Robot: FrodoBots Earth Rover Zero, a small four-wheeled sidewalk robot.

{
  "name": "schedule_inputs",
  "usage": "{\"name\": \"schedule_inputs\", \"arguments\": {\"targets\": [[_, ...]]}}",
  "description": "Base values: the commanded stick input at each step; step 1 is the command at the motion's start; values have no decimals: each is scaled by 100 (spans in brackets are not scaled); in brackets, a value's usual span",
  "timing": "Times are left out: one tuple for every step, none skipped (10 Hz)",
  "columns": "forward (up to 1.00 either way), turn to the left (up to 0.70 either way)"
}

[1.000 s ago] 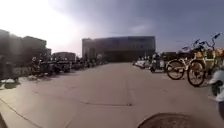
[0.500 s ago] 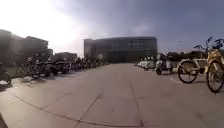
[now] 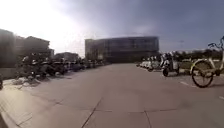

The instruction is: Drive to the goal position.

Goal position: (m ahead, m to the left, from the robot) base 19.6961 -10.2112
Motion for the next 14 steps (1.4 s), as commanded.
{"name": "schedule_inputs", "arguments": {"targets": [[100, 1], [100, 1], [100, 1], [100, 1], [100, 1], [100, -12], [100, -31], [100, -38], [100, -37], [100, -20], [100, 1], [100, 1], [100, 1], [100, 1]]}}
